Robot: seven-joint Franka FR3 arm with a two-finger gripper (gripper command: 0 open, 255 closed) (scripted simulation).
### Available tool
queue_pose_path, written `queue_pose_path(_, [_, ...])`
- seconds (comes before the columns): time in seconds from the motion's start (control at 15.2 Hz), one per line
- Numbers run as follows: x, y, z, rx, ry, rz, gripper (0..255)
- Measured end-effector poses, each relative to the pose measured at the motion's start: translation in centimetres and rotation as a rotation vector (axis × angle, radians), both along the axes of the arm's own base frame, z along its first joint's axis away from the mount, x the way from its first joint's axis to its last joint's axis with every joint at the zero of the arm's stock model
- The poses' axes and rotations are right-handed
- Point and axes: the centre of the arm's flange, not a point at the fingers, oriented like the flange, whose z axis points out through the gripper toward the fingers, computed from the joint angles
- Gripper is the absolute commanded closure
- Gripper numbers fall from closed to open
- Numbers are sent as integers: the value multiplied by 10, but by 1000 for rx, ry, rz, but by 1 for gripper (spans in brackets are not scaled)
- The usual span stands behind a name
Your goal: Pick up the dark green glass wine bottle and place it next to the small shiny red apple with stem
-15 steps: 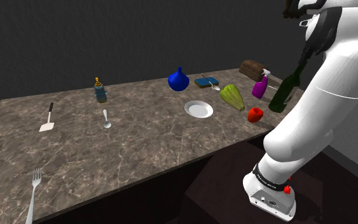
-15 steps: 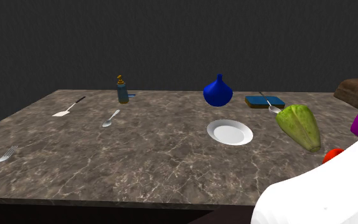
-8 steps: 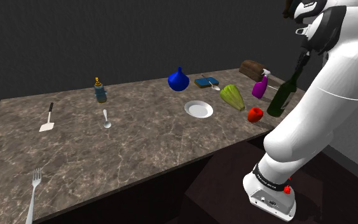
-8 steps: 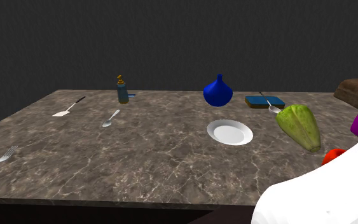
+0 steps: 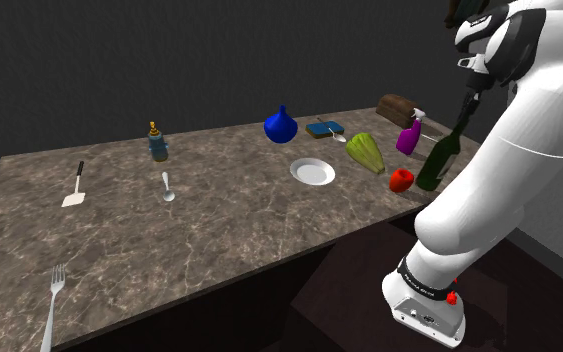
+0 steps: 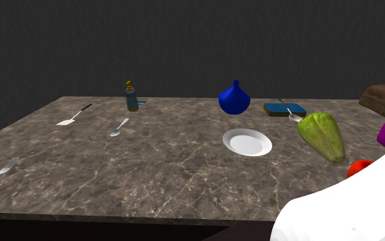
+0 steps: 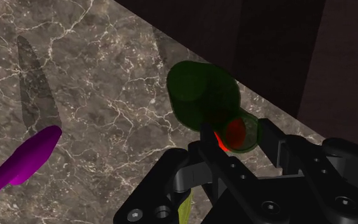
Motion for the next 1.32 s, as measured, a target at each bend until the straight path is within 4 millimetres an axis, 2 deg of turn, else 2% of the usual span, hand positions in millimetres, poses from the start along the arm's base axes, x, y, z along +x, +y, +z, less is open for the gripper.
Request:
queue_pose_path(0.4, [0,0,-30,0,0,0,255])
queue_pose_path(0.73, [0,0,-33,0,0,0,255])
queue_pose_path(0.79, [0,0,-33,0,0,0,0])
queue_pose_path(1.19, [0,0,-33,-1,0,0,0])
queue_pose_path(1.32, [0,-1,-16,-2,0,0,0])
